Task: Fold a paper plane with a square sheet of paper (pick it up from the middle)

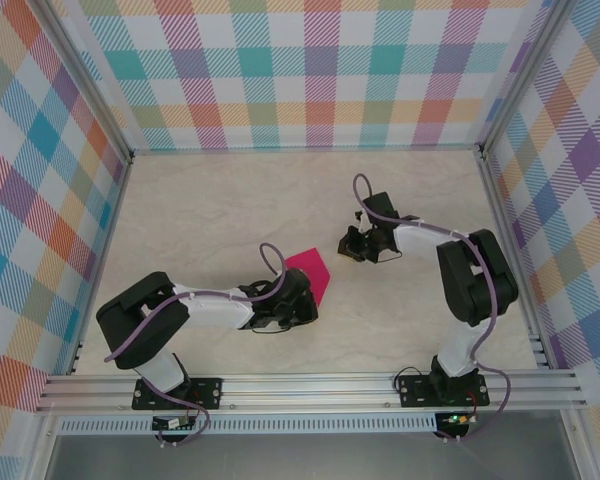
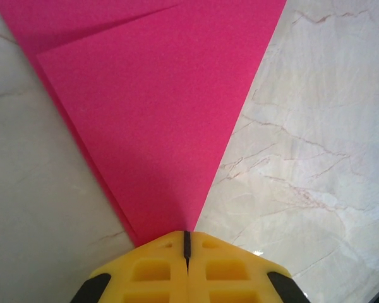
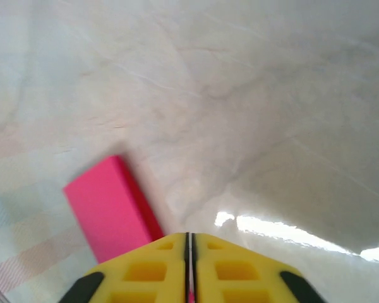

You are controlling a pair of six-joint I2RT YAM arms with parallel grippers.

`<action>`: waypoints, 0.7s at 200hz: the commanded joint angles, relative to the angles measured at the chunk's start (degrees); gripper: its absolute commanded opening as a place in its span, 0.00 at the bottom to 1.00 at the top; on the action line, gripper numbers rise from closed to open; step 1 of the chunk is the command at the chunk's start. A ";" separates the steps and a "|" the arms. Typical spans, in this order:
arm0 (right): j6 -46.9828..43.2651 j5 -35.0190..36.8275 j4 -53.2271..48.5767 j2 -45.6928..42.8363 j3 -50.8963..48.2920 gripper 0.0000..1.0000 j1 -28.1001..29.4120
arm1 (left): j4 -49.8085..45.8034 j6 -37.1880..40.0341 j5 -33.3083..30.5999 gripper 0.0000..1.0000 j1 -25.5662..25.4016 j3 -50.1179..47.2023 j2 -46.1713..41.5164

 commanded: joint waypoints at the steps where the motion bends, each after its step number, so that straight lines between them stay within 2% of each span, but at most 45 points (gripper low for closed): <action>1: -0.35 1.12 -2.61 -6.06 -2.65 0.21 -0.02 | -9.02 4.04 -0.42 0.06 -0.17 2.99 -1.95; 13: 0.28 0.68 -2.92 -9.03 -4.69 0.29 -0.02 | -9.73 5.38 -1.14 0.12 -0.03 5.04 -2.41; 38: 0.90 0.06 -3.89 -15.62 -9.05 0.43 -0.02 | -9.71 5.60 -3.22 0.32 0.61 7.47 -2.77; 50: 0.77 1.00 -5.43 -18.63 -10.40 0.54 -0.02 | -9.74 4.82 -4.77 0.41 0.95 7.93 -2.90; 77: 0.44 2.43 -6.86 -24.21 -13.31 0.76 -0.02 | -9.65 2.91 -7.76 0.50 1.41 8.88 -3.19; 106: 0.45 4.04 -7.51 -27.38 -15.09 0.89 0.02 | -9.83 2.62 -9.75 0.52 1.75 10.22 -2.70; 119: 0.74 4.96 -7.27 -27.81 -15.88 0.91 -0.02 | -8.65 2.35 -9.61 0.52 2.09 10.60 -2.10; 140: 1.55 4.31 -6.16 -26.98 -16.43 0.91 -0.02 | -7.72 0.59 -10.41 0.45 2.67 11.69 -0.03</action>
